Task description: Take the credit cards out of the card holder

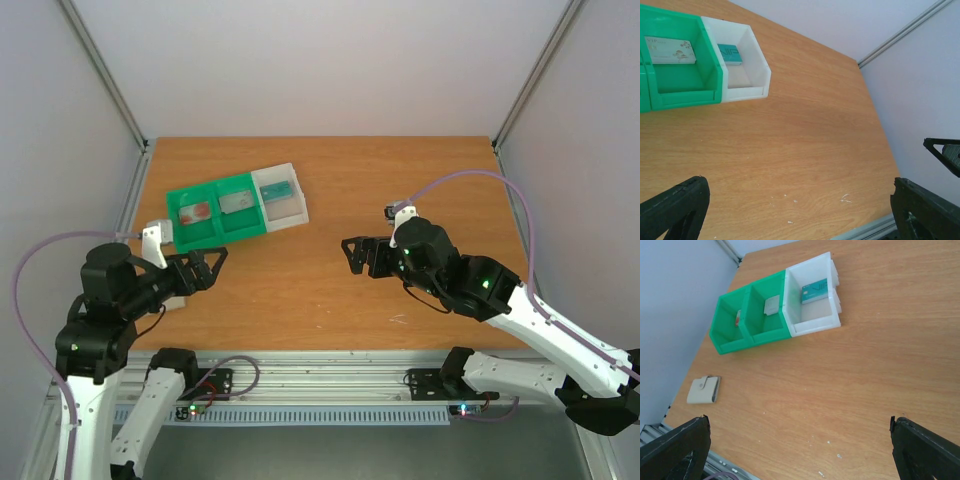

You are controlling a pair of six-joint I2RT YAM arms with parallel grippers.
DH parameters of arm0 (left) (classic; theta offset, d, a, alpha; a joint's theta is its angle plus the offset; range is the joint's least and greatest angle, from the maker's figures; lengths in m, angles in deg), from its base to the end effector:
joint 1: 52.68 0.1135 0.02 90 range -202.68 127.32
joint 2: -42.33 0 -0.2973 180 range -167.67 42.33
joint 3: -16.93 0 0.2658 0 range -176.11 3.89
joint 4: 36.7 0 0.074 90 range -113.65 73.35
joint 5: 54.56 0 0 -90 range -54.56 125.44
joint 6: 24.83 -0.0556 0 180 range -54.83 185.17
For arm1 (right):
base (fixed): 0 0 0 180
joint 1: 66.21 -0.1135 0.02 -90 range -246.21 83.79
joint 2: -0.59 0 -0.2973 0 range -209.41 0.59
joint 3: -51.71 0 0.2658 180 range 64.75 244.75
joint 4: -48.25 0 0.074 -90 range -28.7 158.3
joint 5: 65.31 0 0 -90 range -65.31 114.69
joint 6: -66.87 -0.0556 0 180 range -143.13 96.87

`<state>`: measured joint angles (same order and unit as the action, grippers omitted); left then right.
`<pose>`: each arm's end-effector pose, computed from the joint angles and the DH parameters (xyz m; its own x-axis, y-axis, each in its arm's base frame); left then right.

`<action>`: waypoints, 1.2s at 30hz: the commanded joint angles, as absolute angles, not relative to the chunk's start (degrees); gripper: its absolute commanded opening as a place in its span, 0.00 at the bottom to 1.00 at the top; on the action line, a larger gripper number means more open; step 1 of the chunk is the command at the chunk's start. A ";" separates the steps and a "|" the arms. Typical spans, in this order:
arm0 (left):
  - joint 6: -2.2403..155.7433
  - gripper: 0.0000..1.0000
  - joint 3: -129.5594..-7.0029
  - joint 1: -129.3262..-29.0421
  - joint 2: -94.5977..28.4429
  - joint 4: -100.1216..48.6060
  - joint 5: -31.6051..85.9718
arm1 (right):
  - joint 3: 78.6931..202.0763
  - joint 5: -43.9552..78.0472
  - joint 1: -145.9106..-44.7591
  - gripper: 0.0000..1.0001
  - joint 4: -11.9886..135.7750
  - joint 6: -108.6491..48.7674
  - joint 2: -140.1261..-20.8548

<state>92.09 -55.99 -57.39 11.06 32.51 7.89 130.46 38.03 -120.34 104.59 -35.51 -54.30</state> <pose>0.0714 -0.0317 0.3874 -0.6291 -0.3509 -0.6936 0.2205 0.7750 -0.5922 0.1277 0.1547 0.3954 -0.4519 -0.2690 -0.8505 -0.5913 0.8042 0.0598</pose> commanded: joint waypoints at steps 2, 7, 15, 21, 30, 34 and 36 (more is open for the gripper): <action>91.62 0.99 -55.84 -56.99 11.95 31.65 9.87 | 131.65 39.52 -120.87 0.98 105.46 -37.01 -53.64; 93.16 0.99 -55.68 -56.99 12.53 31.89 15.22 | 131.81 38.97 -120.88 0.98 105.69 -37.09 -53.64; 98.37 0.99 -54.32 -57.06 9.11 31.19 30.28 | 131.86 36.76 -120.85 0.98 104.78 -36.73 -54.33; 104.40 0.99 -51.96 -56.95 3.92 32.80 52.01 | 131.93 35.63 -120.87 0.98 104.41 -36.18 -54.02; 114.87 0.99 -44.38 -53.45 -3.21 29.76 60.77 | 131.59 31.95 -120.88 0.98 103.97 -36.64 -53.37; 118.40 0.99 -43.09 -48.12 -6.42 26.75 61.16 | 131.46 30.44 -120.88 0.98 103.90 -36.62 -52.95; 119.70 0.99 -42.73 -45.46 -8.75 24.95 59.56 | 131.47 30.15 -120.87 0.98 103.99 -36.54 -52.43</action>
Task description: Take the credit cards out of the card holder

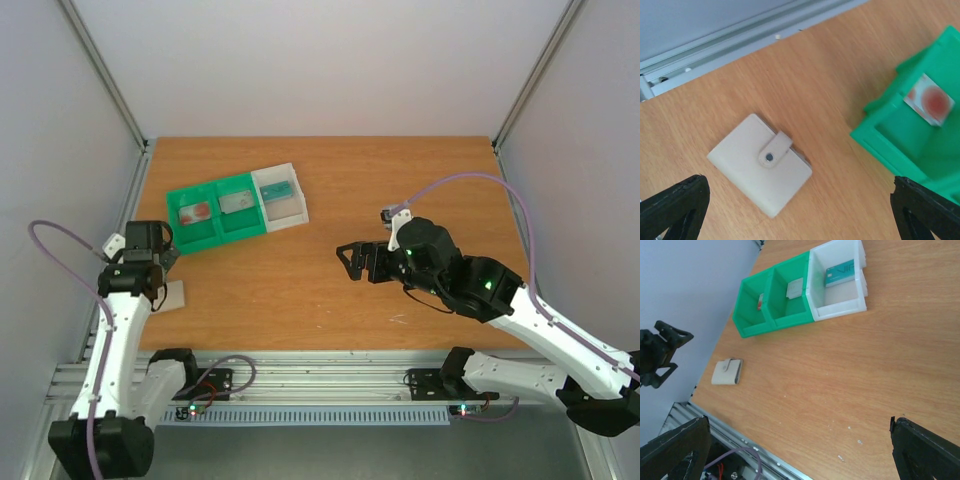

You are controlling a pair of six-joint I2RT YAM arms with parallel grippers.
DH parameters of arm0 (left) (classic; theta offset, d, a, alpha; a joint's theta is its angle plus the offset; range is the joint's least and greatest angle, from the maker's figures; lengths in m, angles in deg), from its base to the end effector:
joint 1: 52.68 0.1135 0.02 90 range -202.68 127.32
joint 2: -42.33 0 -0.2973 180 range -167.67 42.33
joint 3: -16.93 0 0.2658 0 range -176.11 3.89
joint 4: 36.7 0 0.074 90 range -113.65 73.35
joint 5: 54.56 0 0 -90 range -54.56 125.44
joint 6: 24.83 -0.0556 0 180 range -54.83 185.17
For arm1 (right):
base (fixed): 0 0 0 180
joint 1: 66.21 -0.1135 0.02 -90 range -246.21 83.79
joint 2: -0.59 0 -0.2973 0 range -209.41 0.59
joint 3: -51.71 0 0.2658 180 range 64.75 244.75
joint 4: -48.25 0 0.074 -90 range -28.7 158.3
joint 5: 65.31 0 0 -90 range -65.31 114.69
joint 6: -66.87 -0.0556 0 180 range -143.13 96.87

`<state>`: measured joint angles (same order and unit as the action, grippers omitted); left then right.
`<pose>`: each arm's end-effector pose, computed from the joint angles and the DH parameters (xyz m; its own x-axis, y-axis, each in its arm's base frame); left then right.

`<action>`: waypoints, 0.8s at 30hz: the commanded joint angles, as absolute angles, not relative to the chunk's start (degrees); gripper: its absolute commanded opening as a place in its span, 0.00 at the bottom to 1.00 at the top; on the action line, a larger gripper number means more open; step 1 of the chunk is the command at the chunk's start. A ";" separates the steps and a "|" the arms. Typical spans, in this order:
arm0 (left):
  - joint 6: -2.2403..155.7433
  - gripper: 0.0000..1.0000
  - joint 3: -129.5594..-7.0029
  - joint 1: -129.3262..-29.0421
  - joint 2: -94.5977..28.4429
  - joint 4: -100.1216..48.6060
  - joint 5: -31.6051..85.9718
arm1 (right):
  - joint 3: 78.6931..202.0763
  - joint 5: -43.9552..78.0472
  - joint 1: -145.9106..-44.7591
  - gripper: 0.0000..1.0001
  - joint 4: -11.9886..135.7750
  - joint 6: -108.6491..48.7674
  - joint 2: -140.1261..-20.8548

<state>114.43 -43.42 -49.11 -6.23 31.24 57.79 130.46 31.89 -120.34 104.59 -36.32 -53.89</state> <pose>0.1517 0.0306 0.2865 -0.3371 -0.7232 -0.6028 -0.8036 0.5546 -0.2159 0.1223 0.1572 0.3962 -0.4722 -0.2666 -0.8402 -0.6512 0.7480 0.1286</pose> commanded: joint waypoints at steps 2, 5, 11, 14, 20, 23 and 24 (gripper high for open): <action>120.07 0.99 -42.69 -42.49 -11.91 22.90 56.80 | 131.44 29.90 -120.88 0.98 104.06 -36.17 -51.85; 120.76 0.99 -42.28 -38.13 -17.33 20.92 53.43 | 131.42 30.25 -120.88 0.98 104.42 -35.51 -51.14; 121.62 0.99 -39.02 -29.84 -23.06 14.77 43.47 | 133.12 29.42 -120.88 0.99 104.80 -33.46 -50.84; 121.60 0.99 -38.76 -29.35 -25.71 14.23 41.61 | 133.11 29.50 -120.88 0.99 104.57 -33.44 -50.80; 122.36 0.99 -36.18 -29.35 -28.73 11.93 38.70 | 131.21 28.94 -120.88 0.98 103.67 -34.84 -50.63; 122.73 0.99 -35.50 -29.34 -30.54 10.86 36.32 | 130.62 29.03 -120.88 0.98 103.66 -35.24 -50.35; 122.80 1.00 -35.61 -29.39 -31.14 10.94 35.83 | 130.51 29.16 -120.88 0.99 103.66 -35.32 -50.24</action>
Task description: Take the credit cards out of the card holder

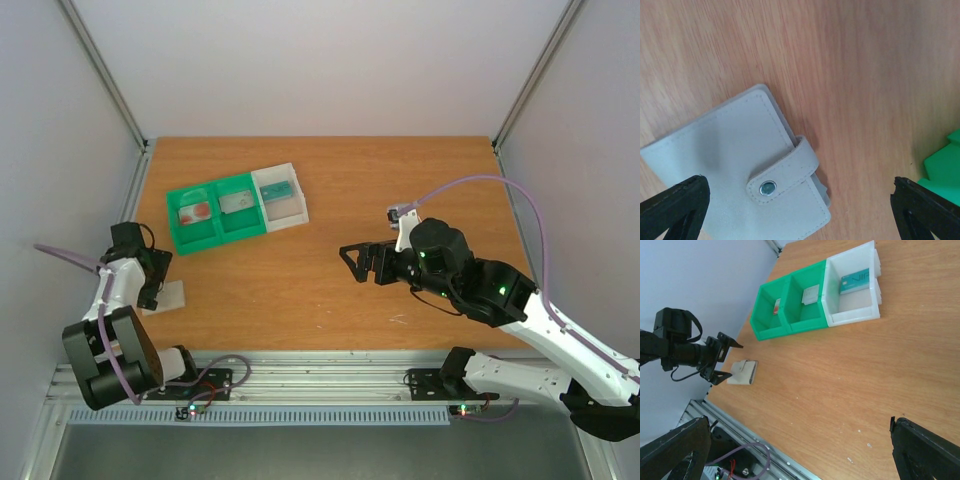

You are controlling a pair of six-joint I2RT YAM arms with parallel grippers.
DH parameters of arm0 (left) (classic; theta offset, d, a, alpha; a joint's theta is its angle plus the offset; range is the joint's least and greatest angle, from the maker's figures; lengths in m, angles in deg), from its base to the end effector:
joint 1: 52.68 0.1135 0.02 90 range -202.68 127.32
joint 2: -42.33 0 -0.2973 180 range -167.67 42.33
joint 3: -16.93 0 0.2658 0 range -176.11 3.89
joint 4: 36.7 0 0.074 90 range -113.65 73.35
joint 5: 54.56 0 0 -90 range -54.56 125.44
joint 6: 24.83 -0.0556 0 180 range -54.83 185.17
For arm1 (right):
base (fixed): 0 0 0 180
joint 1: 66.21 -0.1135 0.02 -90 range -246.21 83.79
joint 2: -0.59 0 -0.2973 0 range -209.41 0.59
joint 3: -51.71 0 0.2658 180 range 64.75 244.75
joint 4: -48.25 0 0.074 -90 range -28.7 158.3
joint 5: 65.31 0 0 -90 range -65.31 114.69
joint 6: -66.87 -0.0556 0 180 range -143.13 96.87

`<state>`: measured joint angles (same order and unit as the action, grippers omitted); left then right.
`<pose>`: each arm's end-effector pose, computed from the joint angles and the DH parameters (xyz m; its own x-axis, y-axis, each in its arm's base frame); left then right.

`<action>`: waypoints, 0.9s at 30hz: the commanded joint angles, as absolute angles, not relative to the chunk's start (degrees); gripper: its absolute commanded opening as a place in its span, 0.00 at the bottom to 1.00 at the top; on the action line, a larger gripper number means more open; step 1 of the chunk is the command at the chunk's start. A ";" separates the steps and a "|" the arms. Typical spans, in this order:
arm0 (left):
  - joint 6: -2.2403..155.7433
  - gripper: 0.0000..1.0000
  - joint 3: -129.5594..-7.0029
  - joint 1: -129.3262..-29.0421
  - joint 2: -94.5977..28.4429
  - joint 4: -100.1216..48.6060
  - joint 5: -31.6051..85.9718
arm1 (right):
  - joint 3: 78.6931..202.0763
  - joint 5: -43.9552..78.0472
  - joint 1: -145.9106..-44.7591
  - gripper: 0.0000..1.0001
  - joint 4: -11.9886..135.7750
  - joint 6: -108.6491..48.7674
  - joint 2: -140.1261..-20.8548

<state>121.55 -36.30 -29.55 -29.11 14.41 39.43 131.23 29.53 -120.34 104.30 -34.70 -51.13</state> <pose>0.2041 0.0914 0.1912 -0.1312 -0.9594 -0.2497 -0.9459 0.1966 -0.2580 0.1122 0.1471 0.4096 -0.4249 -0.2466 -0.8710 -0.6928 0.7079 0.1376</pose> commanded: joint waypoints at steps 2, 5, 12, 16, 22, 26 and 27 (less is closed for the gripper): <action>122.59 0.99 -35.31 -29.40 -31.68 10.79 35.71 | 130.54 29.30 -120.85 0.98 103.74 -35.30 -50.10; 122.44 0.99 -34.83 -29.39 -31.43 10.85 34.28 | 130.71 29.45 -120.88 0.98 104.28 -35.24 -49.90; 122.14 0.99 -32.63 -33.46 -29.64 10.91 32.81 | 130.03 33.15 -120.88 0.99 105.43 -34.90 -48.57; 122.56 0.99 -30.75 -36.28 -27.55 10.38 33.16 | 130.83 33.86 -120.88 0.98 106.69 -34.24 -48.24; 122.78 0.99 -28.57 -38.37 -26.38 9.94 31.52 | 130.02 36.02 -120.87 0.98 107.12 -33.78 -47.58; 123.18 0.99 -26.85 -39.46 -24.90 9.00 30.44 | 129.72 36.17 -120.83 0.99 107.05 -33.76 -47.66; 123.11 0.99 -27.04 -39.57 -24.50 9.86 30.69 | 129.78 36.19 -120.87 0.98 107.00 -33.76 -47.77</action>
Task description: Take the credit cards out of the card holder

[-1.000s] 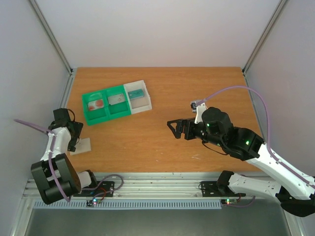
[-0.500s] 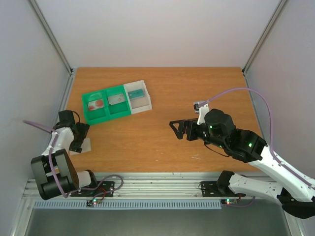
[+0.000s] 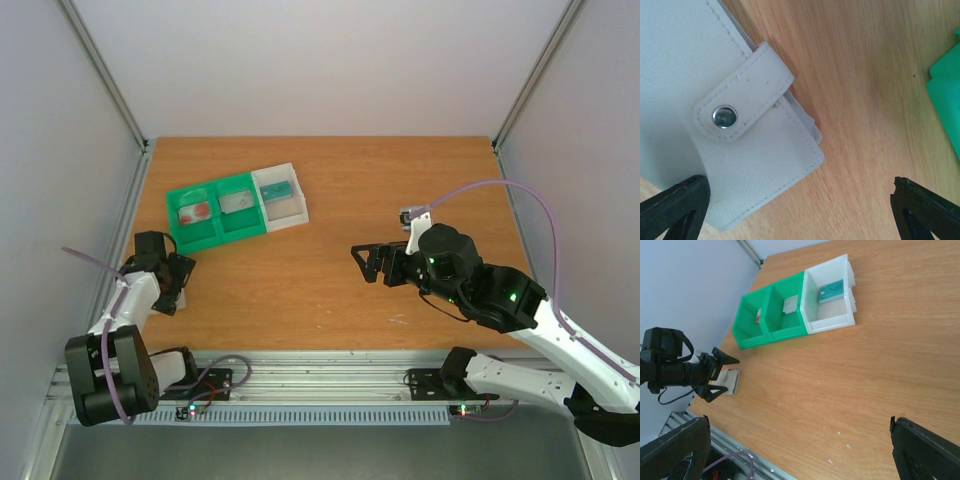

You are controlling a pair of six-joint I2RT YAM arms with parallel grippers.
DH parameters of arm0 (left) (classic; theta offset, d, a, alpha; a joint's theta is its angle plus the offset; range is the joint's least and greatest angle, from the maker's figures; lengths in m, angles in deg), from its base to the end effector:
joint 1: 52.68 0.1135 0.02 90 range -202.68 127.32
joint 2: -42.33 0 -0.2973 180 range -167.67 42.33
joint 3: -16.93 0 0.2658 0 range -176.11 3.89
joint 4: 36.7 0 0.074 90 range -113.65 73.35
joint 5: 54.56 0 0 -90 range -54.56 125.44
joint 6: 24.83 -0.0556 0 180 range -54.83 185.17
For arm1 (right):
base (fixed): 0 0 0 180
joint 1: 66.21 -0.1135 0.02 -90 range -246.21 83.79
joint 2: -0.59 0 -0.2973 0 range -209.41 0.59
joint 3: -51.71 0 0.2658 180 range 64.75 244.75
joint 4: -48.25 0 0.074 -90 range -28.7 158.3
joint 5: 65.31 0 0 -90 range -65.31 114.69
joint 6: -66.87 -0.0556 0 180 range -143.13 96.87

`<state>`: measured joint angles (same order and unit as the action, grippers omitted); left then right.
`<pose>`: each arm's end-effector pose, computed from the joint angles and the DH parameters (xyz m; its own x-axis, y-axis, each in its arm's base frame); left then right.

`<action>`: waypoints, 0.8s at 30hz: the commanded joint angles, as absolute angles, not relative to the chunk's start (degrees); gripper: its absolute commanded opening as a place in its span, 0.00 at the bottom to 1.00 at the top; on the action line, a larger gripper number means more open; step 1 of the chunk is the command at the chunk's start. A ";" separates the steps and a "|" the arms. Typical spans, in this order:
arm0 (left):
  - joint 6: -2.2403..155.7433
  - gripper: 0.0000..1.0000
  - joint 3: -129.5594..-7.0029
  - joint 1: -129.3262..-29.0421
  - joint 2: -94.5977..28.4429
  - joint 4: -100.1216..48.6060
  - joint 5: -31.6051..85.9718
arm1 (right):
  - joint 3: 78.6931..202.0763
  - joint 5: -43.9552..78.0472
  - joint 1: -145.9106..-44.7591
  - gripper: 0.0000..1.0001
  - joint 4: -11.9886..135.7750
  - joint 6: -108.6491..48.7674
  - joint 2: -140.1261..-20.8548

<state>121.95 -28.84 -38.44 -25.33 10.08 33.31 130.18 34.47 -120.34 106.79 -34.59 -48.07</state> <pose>0.1951 0.0474 0.1687 -0.3000 -0.9386 -0.1703 -0.8828 0.3408 -0.3233 0.1056 0.1299 0.4069 -0.4174 -0.2430 -0.8756 -0.6412 0.7616 0.0942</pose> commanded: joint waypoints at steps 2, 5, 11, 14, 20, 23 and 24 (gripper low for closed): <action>123.05 0.99 -27.57 -39.59 -22.65 11.72 32.41 | 129.87 36.07 -120.88 0.98 106.73 -33.65 -47.86; 124.24 0.99 -29.82 -39.24 -19.22 15.12 40.20 | 129.88 35.69 -120.88 0.99 106.10 -33.43 -47.76; 126.01 0.85 -36.52 -32.24 -21.29 21.65 46.26 | 129.88 34.74 -120.88 0.99 105.84 -31.94 -46.70; 126.68 0.78 -37.89 -29.62 -23.20 21.76 48.08 | 130.26 34.49 -120.88 0.98 105.77 -30.66 -46.35; 127.72 0.56 -40.34 -28.17 -27.96 22.24 51.79 | 132.43 34.07 -120.88 0.99 106.03 -28.64 -47.21; 127.21 0.51 -40.28 -28.10 -29.54 20.92 53.53 | 133.03 33.56 -120.88 0.98 105.96 -28.49 -47.55; 127.14 0.51 -40.50 -28.03 -30.62 20.94 53.70 | 133.05 33.29 -120.85 0.98 105.83 -28.49 -47.59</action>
